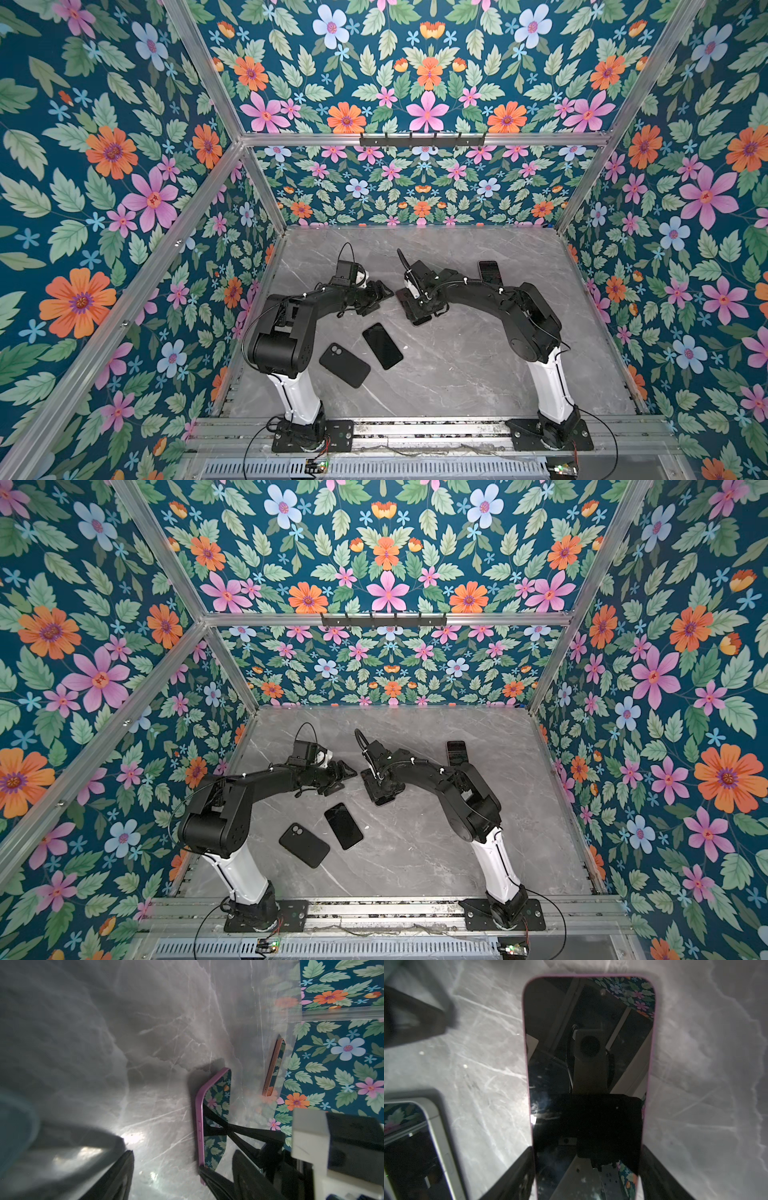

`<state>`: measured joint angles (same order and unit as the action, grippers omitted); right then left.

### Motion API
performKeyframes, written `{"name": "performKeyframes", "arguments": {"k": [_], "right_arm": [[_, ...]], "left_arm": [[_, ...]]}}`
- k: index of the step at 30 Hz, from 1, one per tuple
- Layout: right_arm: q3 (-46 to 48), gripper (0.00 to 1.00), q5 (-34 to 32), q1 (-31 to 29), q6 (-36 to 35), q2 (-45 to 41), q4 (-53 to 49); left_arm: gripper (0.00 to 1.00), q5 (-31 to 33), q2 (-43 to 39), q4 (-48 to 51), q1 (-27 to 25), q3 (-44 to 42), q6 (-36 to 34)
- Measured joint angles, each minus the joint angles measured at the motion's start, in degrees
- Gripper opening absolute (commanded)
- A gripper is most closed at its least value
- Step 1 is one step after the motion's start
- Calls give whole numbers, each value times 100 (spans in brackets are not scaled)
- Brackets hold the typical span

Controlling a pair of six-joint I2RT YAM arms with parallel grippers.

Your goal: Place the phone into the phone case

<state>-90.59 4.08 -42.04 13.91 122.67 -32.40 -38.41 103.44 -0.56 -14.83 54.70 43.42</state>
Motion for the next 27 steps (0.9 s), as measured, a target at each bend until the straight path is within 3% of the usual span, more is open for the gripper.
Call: {"name": "performKeyframes", "arguments": {"k": [7,27], "right_arm": [[378,63,343,98,85,-195,490],[483,64,758,131,83,-216,787]], "left_arm": [[52,-341,455,-713,-133,-2,297],[20,-791,918,-1915,-133,-90,612]]}}
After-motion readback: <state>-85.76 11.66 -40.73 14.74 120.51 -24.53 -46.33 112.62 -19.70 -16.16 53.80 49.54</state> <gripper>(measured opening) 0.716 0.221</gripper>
